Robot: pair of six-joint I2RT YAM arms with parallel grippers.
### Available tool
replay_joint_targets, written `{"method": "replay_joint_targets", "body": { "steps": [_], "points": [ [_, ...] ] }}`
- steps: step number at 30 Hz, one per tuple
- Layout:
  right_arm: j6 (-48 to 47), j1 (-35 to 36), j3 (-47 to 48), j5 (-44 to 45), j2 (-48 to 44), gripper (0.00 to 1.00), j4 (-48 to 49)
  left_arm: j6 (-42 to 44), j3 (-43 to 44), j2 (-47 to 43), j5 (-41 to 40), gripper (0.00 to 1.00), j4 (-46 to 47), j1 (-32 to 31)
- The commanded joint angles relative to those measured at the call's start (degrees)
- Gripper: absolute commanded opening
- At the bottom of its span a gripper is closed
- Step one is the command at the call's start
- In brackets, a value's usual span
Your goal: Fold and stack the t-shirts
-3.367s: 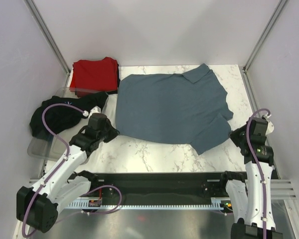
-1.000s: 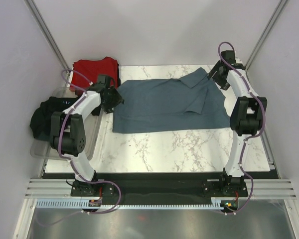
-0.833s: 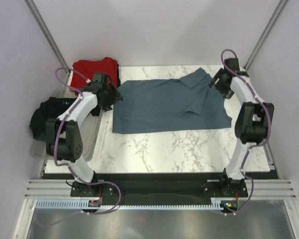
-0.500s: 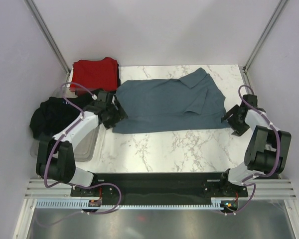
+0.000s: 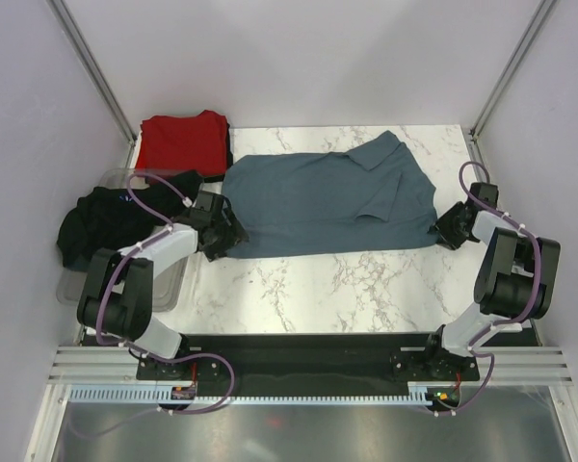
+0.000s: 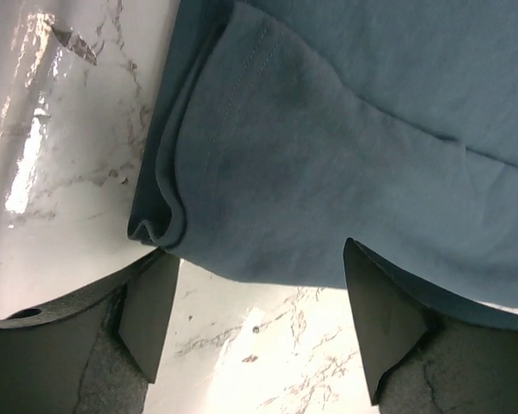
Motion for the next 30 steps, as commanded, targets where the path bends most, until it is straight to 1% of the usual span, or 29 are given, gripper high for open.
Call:
{"method": "replay_joint_targets", "body": {
  "steps": [1,2,3,4,5,6,7,9,10,12,13,14,15,16,17,18,19,21,22,24,25,26,27,28,29,30],
  "points": [
    [-0.69,-0.28,-1.31,0.41,2.60,0.48,3.09,-3.47,-1.32,3.97,-3.46,0.81,1.09,0.48],
    [-0.69,-0.20,-1.75,0.67,2.60,0.45,3.27,-4.08,-1.23,4.59,-3.73,0.77,1.09,0.48],
    [-0.95,-0.28,-1.93,0.94,2.60,0.40,3.44,-4.35,-1.32,5.04,-3.73,0.70,1.18,0.39],
    [-1.04,-0.20,-2.02,0.94,2.60,0.28,3.53,-4.53,-1.32,6.00,-3.38,0.63,1.70,0.48],
    [-0.95,-0.20,-2.19,0.85,2.69,0.22,3.88,-4.53,-1.23,6.35,-3.29,0.45,1.88,0.30],
    [-0.95,-0.28,-2.28,0.77,2.78,0.15,4.06,-4.62,-1.15,6.71,-3.29,0.32,2.15,-0.13],
    [-0.78,-0.28,-2.19,0.68,2.95,0.01,4.06,-4.53,-0.97,6.97,-3.03,0.21,2.24,-0.40],
    [-0.16,-0.28,-1.49,0.15,3.30,0.00,3.97,-4.27,0.34,7.41,-2.50,0.03,2.15,-0.66],
    [0.62,-0.28,-0.97,-0.37,3.48,0.00,3.97,-4.27,1.04,7.33,-1.98,0.02,1.97,-0.66],
    [1.68,-0.20,2.19,-2.30,4.09,0.00,2.57,-4.18,5.34,7.32,-1.89,0.02,-0.04,-0.66],
    [2.47,-0.11,6.12,-3.27,4.27,0.00,1.70,-3.74,7.88,7.50,-1.36,0.02,-1.18,-0.66],
    [2.65,-0.11,8.59,-5.11,4.27,0.00,-0.57,-2.43,14.26,7.94,-1.01,0.02,-5.11,-0.66],
    [2.74,-0.02,11.40,-5.56,3.66,0.00,-1.99,-1.81,17.98,8.55,-0.83,0.02,-7.15,-0.58],
    [2.83,-0.11,17.26,-5.82,2.87,0.00,-3.66,-1.20,21.67,8.56,-1.00,0.02,-9.87,-0.49],
    [2.92,-0.19,19.67,-6.96,1.56,0.00,-5.41,-0.23,28.41,8.29,-1.35,0.02,-11.98,-0.40],
    [3.87,-0.54,21.52,-7.23,-2.19,0.00,-5.87,0.12,31.00,6.46,-2.05,0.02,-15.22,-0.31],
    [4.75,-0.98,23.71,-7.93,-4.23,0.00,-5.96,0.48,34.24,5.23,-3.10,0.02,-16.04,-0.14],
    [5.91,-2.21,24.70,-8.82,-9.84,0.00,-7.44,0.48,35.15,1.89,-4.08,0.02,-17.53,0.39],
    [5.91,-2.74,24.01,-8.55,-11.53,0.00,-8.76,0.31,34.72,-1.43,-5.13,0.02,-17.89,0.48],
    [4.50,-4.06,20.50,-7.59,-16.72,0.00,-11.14,-0.48,30.69,-5.14,-5.49,0.02,-18.42,0.57],
    [3.80,-4.67,15.26,-7.24,-18.56,0.00,-11.67,-1.01,28.41,-9.16,-5.58,0.02,-18.33,0.57],
    [3.36,-5.37,12.34,-6.97,-20.32,0.00,-12.19,-2.58,22.38,-11.20,-5.58,0.02,-18.24,0.57],
    [2.23,-6.86,9.18,-6.71,-23.47,0.00,-12.46,-3.47,19.10,-13.13,-5.58,0.02,-18.24,0.57],
    [1.43,-7.40,3.75,-6.18,-24.89,0.00,-12.72,-4.35,12.28,-15.33,-5.05,0.02,-17.55,0.48],
    [0.99,-7.49,1.26,-5.13,-26.13,0.00,-13.34,-5.83,8.91,-19.09,-4.44,0.02,-17.10,0.57],
    [0.90,-7.49,-1.20,-3.82,-28.49,0.00,-13.43,-6.81,5.57,-20.87,-4.00,0.02,-16.66,0.48]
  ]
}}
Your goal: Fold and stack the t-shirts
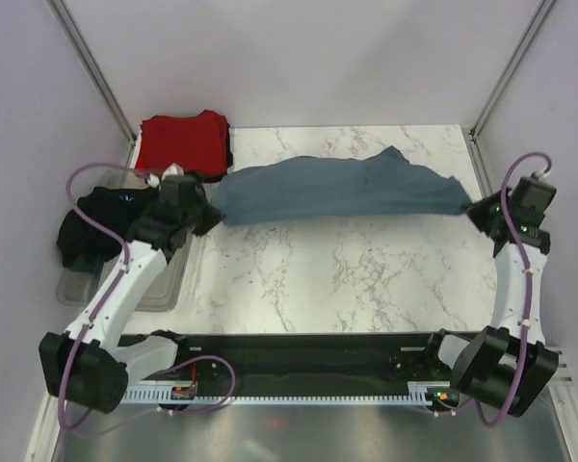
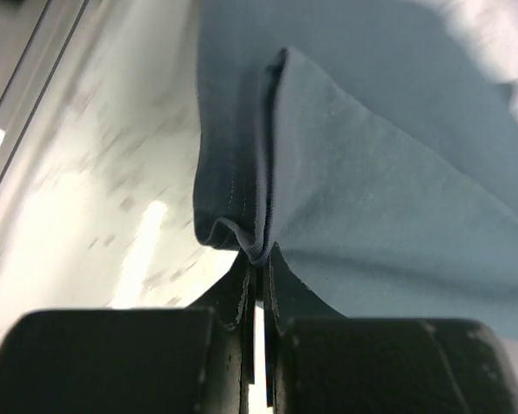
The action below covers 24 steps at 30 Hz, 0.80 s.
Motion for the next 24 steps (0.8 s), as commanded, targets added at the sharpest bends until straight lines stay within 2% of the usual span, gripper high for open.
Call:
{"method": "replay_joint_targets", "body": {
  "steps": [1,4,7,10,15,18,19,21,22,23,24],
  "points": [
    [-1.08,-0.98,-13.36,5.56,-1.36,0.00,-6.43,-5.36,-16.14,-4.14,0.50,0.02,-3.55,0.28],
    [0.24,-3.87,-20.23,4.89,-3.48,0.00,-7.66,-7.57,-25.39,-9.07,3.84,0.02,-1.61,0.28],
    [0.25,-6.42,-22.89,4.61,-6.28,0.00,-8.89,-7.93,-29.37,-12.06,4.12,0.02,-1.61,0.28],
    [0.60,-6.52,-22.02,5.49,-9.80,0.00,-10.56,-7.58,-30.44,-13.65,5.96,0.02,-1.61,0.28],
    [3.85,-6.25,-21.23,0.85,-10.16,0.00,-8.47,-7.05,-28.34,-10.58,6.14,0.02,-1.00,0.02],
    [4.99,-3.37,-18.86,1.09,-5.43,0.00,-4.16,-5.21,-23.25,-4.70,6.14,0.02,0.41,0.11],
    [5.17,-2.05,-14.76,1.97,-2.89,0.00,-3.98,-3.81,-18.71,0.02,6.14,0.02,0.41,0.11],
    [5.26,2.52,-9.04,2.24,6.68,0.00,-3.71,-2.23,-12.63,5.83,7.36,0.02,0.24,0.37],
    [5.26,4.19,-0.92,2.07,10.28,0.00,-4.58,-0.65,-4.77,11.95,8.24,0.02,-0.54,0.63],
    [4.83,6.73,4.12,1.11,17.63,0.00,-5.37,0.15,0.10,15.93,9.38,0.02,-1.60,1.42],
    [3.43,7.71,16.36,0.06,21.53,0.00,-6.86,1.98,11.72,19.63,11.83,0.02,-3.17,1.86]
  ]
}}
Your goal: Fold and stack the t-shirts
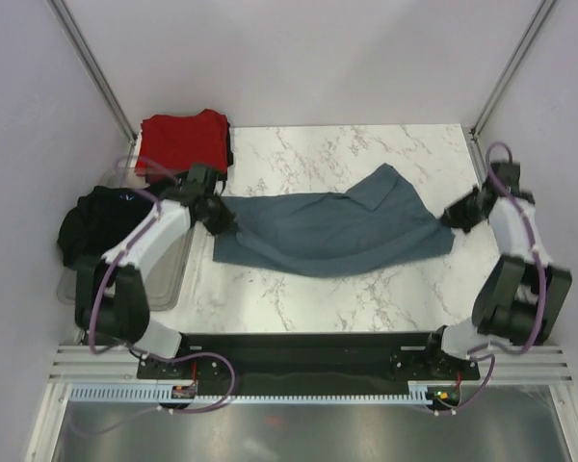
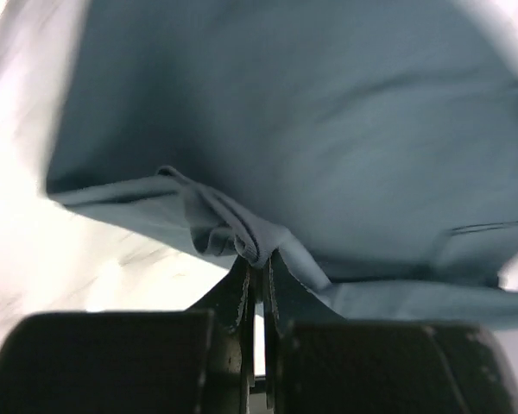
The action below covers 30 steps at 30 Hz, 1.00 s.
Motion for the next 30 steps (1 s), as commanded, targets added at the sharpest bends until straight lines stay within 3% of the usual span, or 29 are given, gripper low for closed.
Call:
{"method": "replay_joint_targets", "body": {
  "steps": [1,3,4,6,8,12,15,24,30],
  "points": [
    [-1.61,4.59,28.49,-3.40,13.20,0.00,-0.15,6.83,26.84,11.65,5.92,0.02,-3.23,1.69],
    [-3.19,4.87,42.99,-4.47,20.34,0.00,-4.30,8.85,41.42,21.15,7.17,0.02,-9.84,2.48],
    [-4.76,4.60,54.46,-3.78,21.05,0.00,-6.93,10.51,54.72,23.09,6.39,0.02,-13.44,2.48],
    [-5.40,3.11,64.37,-1.14,21.24,0.00,-12.12,11.75,63.95,22.41,3.23,0.02,-16.37,2.48],
    [-3.21,1.27,58.48,-3.32,13.91,0.00,-9.52,11.94,64.09,19.26,1.99,0.02,-16.11,3.09],
    [-1.88,0.21,31.54,-3.94,-0.10,0.00,-0.46,11.94,49.80,4.62,0.49,0.02,-11.57,3.36],
    [-2.93,-0.06,18.87,-2.98,-7.05,0.00,2.35,11.32,25.86,-5.68,1.18,0.02,-2.54,3.45],
    [-8.47,-0.41,-3.93,3.60,-14.44,0.00,3.68,7.73,-8.38,-9.14,6.37,0.02,7.96,3.36],
    [-6.63,-2.51,-12.65,8.62,-21.91,0.00,0.35,2.62,-19.39,-13.54,6.38,0.02,10.43,3.36]
  ]
}}
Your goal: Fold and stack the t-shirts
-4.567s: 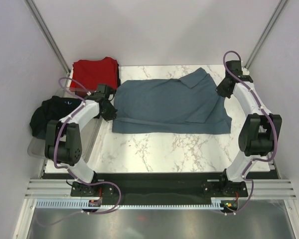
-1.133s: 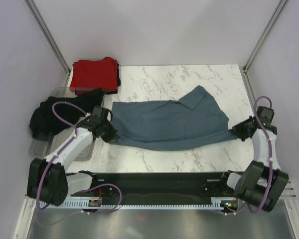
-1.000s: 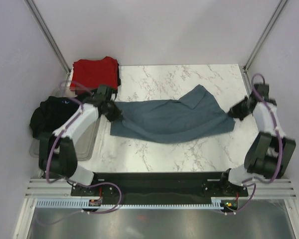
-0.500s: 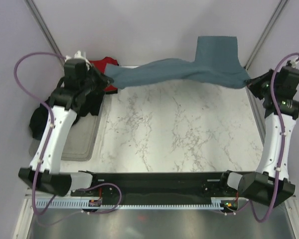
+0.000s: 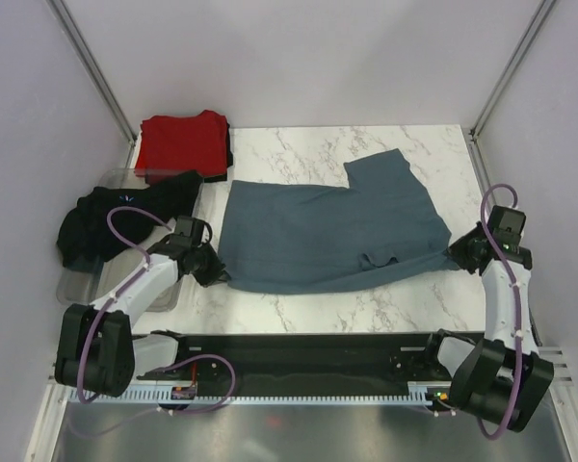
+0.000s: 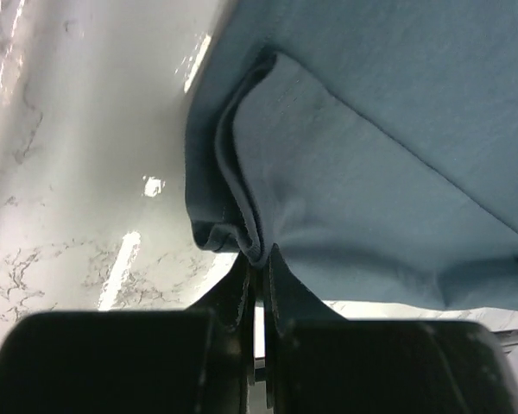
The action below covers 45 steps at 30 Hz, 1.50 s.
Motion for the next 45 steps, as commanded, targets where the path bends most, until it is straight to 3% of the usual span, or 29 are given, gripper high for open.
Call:
{"method": "replay_joint_targets", "body": {
  "steps": [1,10,13,14,17,18,19,20,21,22,26,30,36,40,45],
  "points": [
    [0.24,-1.77,-2.03,5.02,-5.06,0.00,-0.44,-3.54,-2.03,-4.95,0.98,0.02,5.58,0.21],
    [5.50,-2.39,-4.77,13.80,-12.01,0.01,-8.96,-5.56,-6.86,-8.28,1.59,0.02,4.79,0.21],
    [9.27,-3.01,-6.60,9.36,-13.68,0.16,-9.59,-8.72,-10.90,-13.19,1.86,0.04,4.88,0.13],
    [10.25,-3.09,-7.74,7.15,-14.38,0.26,-9.51,-9.43,-11.78,-14.70,1.77,0.04,4.70,-0.14],
    [12.98,-3.09,-13.19,1.25,-15.18,0.39,-7.92,-11.89,-14.77,-20.94,2.12,0.07,3.65,-0.31],
    [13.07,-3.01,-14.94,0.98,-15.35,0.43,-7.84,-12.94,-16.00,-22.87,2.47,0.10,2.78,-0.40],
    [13.07,-3.01,-15.48,1.41,-15.70,0.51,-8.70,-13.47,-16.62,-24.71,2.91,0.23,1.64,-0.49],
    [13.16,-3.09,-15.75,2.98,-16.84,0.69,-9.58,-13.83,-17.32,-28.47,3.35,0.33,0.93,-0.75],
    [13.07,-3.09,-15.23,3.87,-17.72,0.76,-10.29,-15.22,-18.55,-30.25,3.61,0.41,0.40,-1.10],
    [12.81,-3.01,-14.44,4.57,-18.68,0.81,-12.21,-15.93,-18.73,-31.75,3.36,0.52,0.39,-2.24],
    [11.49,-2.92,-9.34,5.38,-18.08,0.85,-12.41,-16.38,-16.37,-35.98,1.51,0.63,-0.75,-5.59],
    [10.00,-2.75,-1.46,-0.51,-14.13,0.88,-8.01,-10.51,-7.69,-31.08,-2.35,0.64,-1.01,-5.59],
    [5.51,1.99,9.02,-1.31,-4.56,0.91,-4.68,-3.30,3.22,-16.05,-6.48,0.64,2.74,-5.59],
    [3.67,10.15,15.26,-0.26,9.20,0.90,-0.37,0.84,9.90,-2.88,-8.42,0.64,4.09,-5.24],
    [0.16,14.39,28.95,0.80,24.61,0.91,2.52,6.46,20.35,14.89,-11.76,0.64,2.68,-2.08]
  ]
}}
